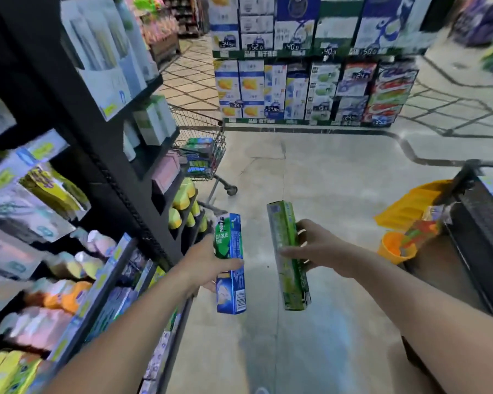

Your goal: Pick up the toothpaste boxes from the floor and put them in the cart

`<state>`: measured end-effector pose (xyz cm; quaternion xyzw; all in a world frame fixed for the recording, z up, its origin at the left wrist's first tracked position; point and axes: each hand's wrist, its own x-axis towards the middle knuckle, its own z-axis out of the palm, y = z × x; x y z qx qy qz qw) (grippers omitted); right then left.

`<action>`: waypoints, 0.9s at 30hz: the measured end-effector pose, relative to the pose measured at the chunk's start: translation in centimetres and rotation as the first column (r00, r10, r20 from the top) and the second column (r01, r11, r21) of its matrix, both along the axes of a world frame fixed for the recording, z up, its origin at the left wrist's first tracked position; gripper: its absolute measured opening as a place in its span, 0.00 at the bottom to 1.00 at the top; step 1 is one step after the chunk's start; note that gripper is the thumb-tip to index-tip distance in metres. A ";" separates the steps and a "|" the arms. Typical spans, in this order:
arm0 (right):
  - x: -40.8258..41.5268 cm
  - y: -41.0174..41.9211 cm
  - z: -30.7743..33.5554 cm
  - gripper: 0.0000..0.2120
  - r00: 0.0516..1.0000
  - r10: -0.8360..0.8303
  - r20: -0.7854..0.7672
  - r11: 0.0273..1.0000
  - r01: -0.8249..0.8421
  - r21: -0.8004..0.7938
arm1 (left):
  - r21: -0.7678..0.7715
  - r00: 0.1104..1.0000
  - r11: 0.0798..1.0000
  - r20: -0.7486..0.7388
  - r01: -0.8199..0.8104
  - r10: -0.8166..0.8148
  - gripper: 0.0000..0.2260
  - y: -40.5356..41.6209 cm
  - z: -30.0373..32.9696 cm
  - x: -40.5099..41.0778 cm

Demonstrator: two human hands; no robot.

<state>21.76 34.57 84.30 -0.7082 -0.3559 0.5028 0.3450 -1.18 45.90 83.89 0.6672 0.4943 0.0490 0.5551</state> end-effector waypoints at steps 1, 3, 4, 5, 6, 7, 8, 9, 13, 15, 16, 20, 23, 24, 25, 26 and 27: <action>1.0 2.3 -0.4 0.24 1.000 -0.026 0.004 1.000 0.026 -0.005 | -0.001 1.000 1.000 -0.011 0.003 -0.003 0.19 2.5 -0.3 0.7; 1.6 3.5 0.2 0.25 1.000 -0.004 -0.008 1.000 0.004 -0.013 | -0.002 1.000 1.000 -0.023 -0.002 0.002 0.20 4.0 0.4 1.3; 2.4 4.9 0.2 0.26 1.000 0.000 -0.008 1.000 0.000 -0.020 | -0.015 1.000 1.000 -0.014 -0.009 0.009 0.20 5.4 0.4 2.0; 3.6 6.5 0.0 0.26 1.000 -0.002 -0.007 1.000 0.001 -0.021 | -0.023 1.000 1.000 -0.013 -0.009 0.009 0.21 7.0 0.1 2.9; 4.7 8.0 -0.1 0.26 1.000 -0.001 -0.008 1.000 0.000 -0.019 | -0.015 1.000 1.000 -0.030 -0.003 0.002 0.20 8.6 -0.2 3.8; 5.8 9.6 -0.1 0.26 1.000 -0.005 -0.021 1.000 0.005 -0.018 | -0.010 0.999 1.000 -0.038 -0.004 0.003 0.18 10.1 -0.3 4.9; 7.1 11.1 -0.3 0.26 0.999 -0.009 -0.033 1.000 0.008 -0.017 | -0.012 0.999 1.000 -0.040 -0.004 0.004 0.17 11.5 -0.3 6.2; 8.5 12.7 -0.6 0.26 0.999 -0.009 -0.040 1.000 0.009 -0.011 | -0.012 0.999 1.000 -0.037 -0.001 0.001 0.15 13.0 -0.5 7.5; 14.8 19.3 -1.9 0.27 0.999 0.001 -0.044 1.000 -0.001 -0.005 | -0.007 0.999 1.000 -0.050 0.006 -0.006 0.13 19.1 -1.4 13.7; 18.4 22.6 -2.1 0.27 0.999 0.005 -0.048 1.000 -0.005 -0.007 | -0.015 0.998 1.000 -0.050 -0.027 0.027 0.17 22.2 -1.8 17.0; 20.2 24.3 -2.0 0.27 0.999 0.000 -0.054 1.000 0.000 -0.007 | -0.027 0.997 0.998 -0.050 -0.060 0.059 0.19 23.7 -1.8 18.7; 26.8 30.8 -1.6 0.27 0.996 0.035 -0.079 0.999 -0.037 -0.028 | -0.048 0.988 0.988 -0.060 -0.148 0.145 0.20 28.9 -1.3 24.8; 30.5 35.6 -1.4 0.27 0.995 0.077 -0.057 0.997 -0.078 -0.023 | -0.026 0.978 0.978 -0.055 -0.205 0.203 0.18 32.9 -0.9 28.5; 31.6 37.0 -1.3 0.28 0.995 0.081 -0.054 0.996 -0.083 -0.029 | -0.031 0.974 0.975 -0.055 -0.220 0.218 0.18 34.2 -0.8 29.6; 32.5 38.4 -1.3 0.28 0.995 0.089 -0.053 0.995 -0.091 -0.038 | -0.043 0.973 0.973 -0.057 -0.227 0.224 0.18 35.4 -0.8 30.4; 33.4 39.8 -1.4 0.28 0.993 0.101 -0.053 0.993 -0.104 -0.048 | -0.057 0.974 0.973 -0.055 -0.223 0.220 0.19 36.7 -0.8 31.3; 34.2 41.3 -1.5 0.28 0.992 0.119 -0.051 0.991 -0.121 -0.059 | -0.068 0.974 0.973 -0.058 -0.221 0.217 0.19 38.1 -1.0 32.0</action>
